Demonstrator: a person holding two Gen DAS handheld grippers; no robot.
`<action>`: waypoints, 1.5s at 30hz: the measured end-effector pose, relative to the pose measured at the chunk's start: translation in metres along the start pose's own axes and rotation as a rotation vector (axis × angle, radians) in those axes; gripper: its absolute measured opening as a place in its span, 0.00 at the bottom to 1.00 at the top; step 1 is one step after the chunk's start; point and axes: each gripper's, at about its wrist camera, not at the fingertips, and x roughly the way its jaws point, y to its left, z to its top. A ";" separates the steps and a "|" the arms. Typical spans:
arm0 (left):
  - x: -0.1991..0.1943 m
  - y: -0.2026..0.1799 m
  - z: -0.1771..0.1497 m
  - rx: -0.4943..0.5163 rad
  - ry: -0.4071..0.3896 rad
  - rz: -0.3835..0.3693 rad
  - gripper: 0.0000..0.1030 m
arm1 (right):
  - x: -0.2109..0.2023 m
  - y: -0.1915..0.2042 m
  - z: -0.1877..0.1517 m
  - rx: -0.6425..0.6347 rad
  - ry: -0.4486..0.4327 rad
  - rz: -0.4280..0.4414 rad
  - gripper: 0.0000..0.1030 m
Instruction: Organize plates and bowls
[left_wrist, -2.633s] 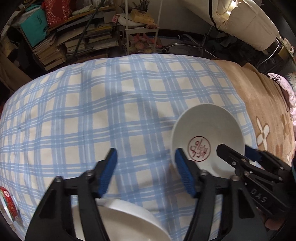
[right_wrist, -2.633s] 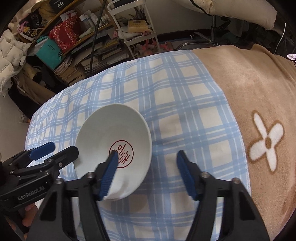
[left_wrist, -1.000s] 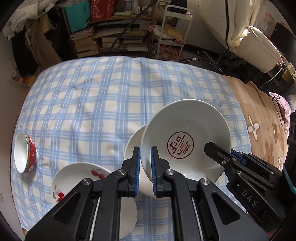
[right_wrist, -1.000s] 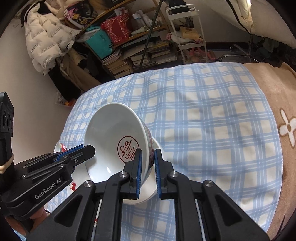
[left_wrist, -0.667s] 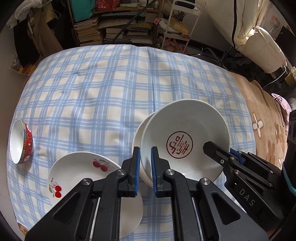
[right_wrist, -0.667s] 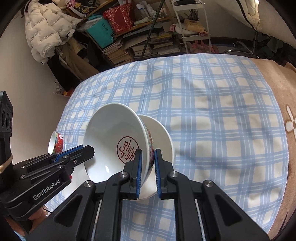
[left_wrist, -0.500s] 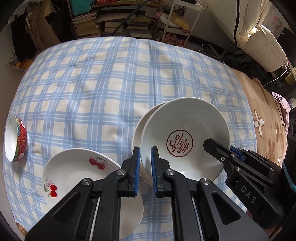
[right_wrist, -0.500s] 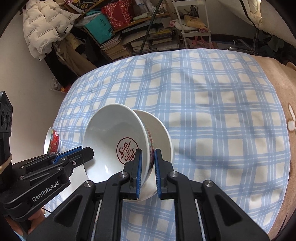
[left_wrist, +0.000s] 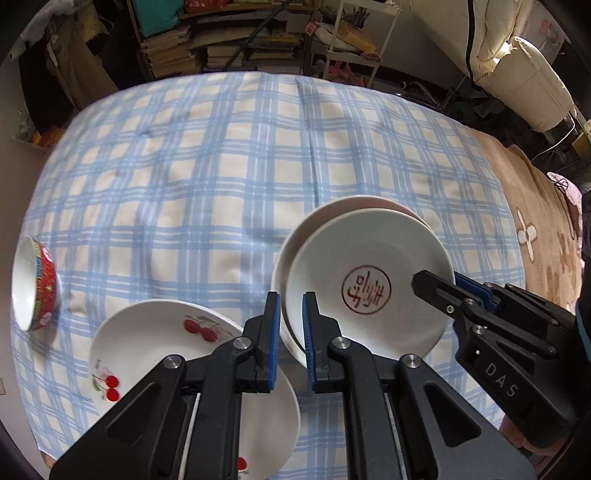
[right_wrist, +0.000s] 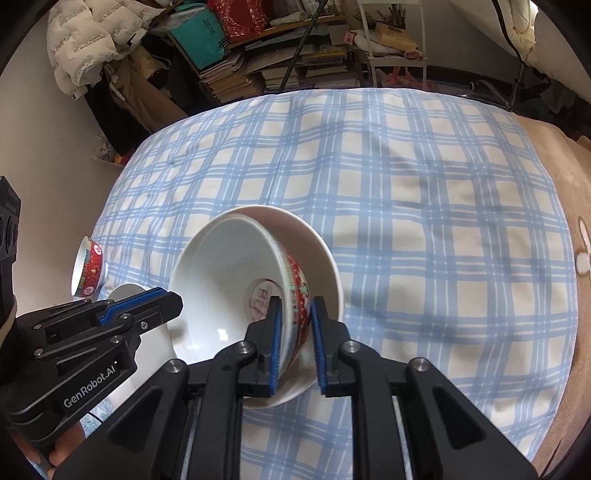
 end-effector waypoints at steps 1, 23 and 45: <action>-0.002 0.000 0.000 0.005 -0.007 0.007 0.12 | -0.002 0.000 0.000 -0.004 -0.006 -0.005 0.19; -0.062 0.080 -0.017 -0.086 -0.079 0.112 0.35 | -0.042 0.025 0.014 -0.005 -0.105 0.016 0.76; -0.113 0.241 -0.056 -0.308 -0.141 0.242 0.88 | -0.020 0.174 0.028 -0.180 -0.182 0.039 1.00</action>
